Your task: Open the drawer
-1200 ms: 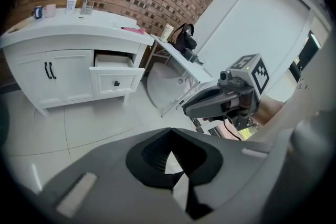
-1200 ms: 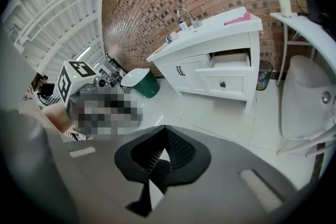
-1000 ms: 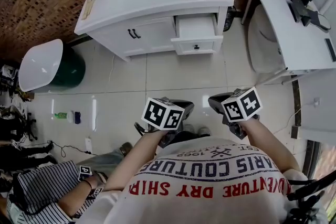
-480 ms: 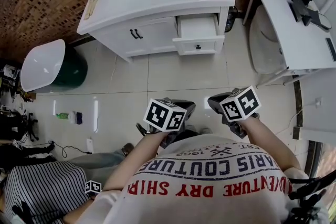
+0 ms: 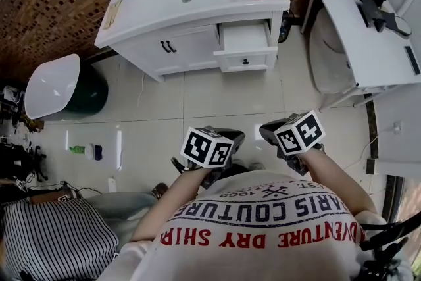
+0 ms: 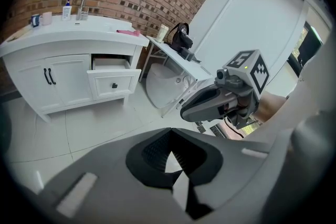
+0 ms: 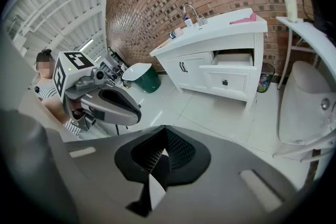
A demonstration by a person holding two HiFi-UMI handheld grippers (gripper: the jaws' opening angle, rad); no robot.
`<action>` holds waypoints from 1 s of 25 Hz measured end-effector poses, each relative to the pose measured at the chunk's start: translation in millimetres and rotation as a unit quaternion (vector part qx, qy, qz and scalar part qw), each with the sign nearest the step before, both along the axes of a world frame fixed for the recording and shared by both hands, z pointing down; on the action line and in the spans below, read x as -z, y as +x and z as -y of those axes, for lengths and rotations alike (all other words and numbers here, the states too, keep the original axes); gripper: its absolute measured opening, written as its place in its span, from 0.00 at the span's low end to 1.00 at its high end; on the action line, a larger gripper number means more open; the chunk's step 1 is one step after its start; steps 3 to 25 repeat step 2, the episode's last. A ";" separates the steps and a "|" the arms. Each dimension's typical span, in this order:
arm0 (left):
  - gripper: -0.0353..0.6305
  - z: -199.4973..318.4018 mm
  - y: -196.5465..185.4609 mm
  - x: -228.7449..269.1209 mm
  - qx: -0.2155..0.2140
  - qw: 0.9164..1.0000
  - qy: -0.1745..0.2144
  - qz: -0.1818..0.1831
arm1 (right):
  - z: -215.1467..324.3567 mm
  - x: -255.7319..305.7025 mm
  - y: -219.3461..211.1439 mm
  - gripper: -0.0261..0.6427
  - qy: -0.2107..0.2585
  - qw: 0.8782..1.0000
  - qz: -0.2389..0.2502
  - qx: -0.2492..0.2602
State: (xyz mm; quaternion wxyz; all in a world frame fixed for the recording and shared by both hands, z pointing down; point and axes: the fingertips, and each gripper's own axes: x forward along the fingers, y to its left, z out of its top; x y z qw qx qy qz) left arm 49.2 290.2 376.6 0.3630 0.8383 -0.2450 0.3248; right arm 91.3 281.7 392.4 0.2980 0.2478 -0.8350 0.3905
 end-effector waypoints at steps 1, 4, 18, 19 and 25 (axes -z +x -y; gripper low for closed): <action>0.05 0.1 0.1 -0.4 0.000 1.000 0.000 0.000 | -0.1 -0.2 0.4 0.05 0.001 1.000 -0.001 0.000; 0.05 0.3 0.3 -0.7 0.001 1.000 0.000 -0.001 | -0.2 -0.5 0.8 0.05 0.002 1.000 -0.002 0.001; 0.05 0.3 0.3 -0.7 0.001 1.000 0.000 -0.001 | -0.2 -0.5 0.8 0.05 0.002 1.000 -0.002 0.001; 0.05 0.3 0.3 -0.7 0.001 1.000 0.000 -0.001 | -0.2 -0.5 0.8 0.05 0.002 1.000 -0.002 0.001; 0.05 0.3 0.3 -0.7 0.001 1.000 0.000 -0.001 | -0.2 -0.5 0.8 0.05 0.002 1.000 -0.002 0.001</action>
